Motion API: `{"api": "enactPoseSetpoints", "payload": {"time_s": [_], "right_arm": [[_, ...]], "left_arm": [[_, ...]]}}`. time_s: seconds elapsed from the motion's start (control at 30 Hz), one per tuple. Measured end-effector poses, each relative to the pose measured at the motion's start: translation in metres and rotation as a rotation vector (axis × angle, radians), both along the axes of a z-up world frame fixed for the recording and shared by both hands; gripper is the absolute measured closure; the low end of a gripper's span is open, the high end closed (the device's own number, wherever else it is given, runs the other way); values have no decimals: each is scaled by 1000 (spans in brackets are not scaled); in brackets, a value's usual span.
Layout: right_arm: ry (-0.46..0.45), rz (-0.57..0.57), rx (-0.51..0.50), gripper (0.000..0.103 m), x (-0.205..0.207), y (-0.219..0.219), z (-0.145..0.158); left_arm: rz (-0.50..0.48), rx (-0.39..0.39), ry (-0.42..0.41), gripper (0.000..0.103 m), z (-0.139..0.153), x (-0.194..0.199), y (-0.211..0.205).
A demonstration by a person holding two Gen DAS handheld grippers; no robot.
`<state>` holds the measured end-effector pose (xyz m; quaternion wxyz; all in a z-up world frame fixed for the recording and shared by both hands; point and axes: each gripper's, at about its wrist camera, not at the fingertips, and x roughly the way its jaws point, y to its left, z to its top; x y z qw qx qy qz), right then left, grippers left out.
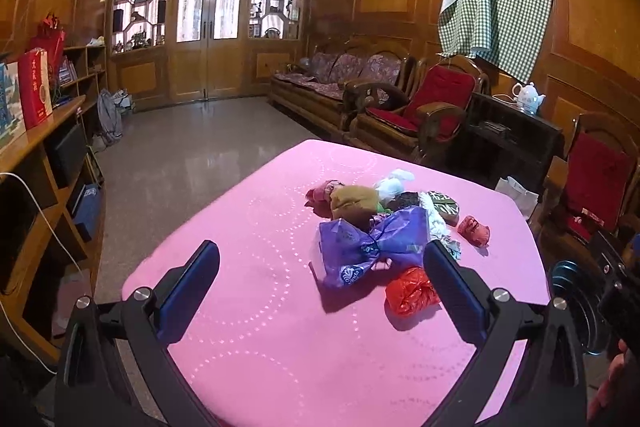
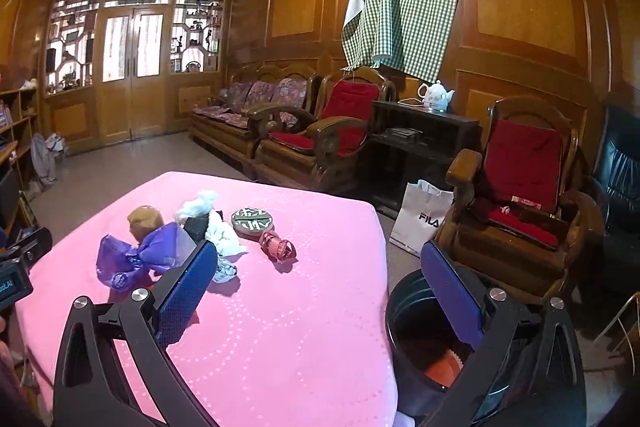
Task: Collect trash
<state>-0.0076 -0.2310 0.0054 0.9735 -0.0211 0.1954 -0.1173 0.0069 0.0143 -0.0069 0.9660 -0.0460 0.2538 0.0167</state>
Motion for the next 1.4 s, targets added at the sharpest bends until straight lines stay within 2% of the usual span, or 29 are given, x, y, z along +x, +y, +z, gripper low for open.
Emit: {"api": "enactPoseSetpoints", "payload": {"time_s": [0.03,0.43,1.4], "right_arm": [[-1,2,-2,103,0,1,-1],[5,1,-8,103,0,0,-3],[38,4,5,103,10,-3,-10]], "left_arm": [[0,4,-1,103,0,0,0],[-18,15,-14,103,-1,-1,-4],[-23,2,14,103,-10,6,-2]]}}
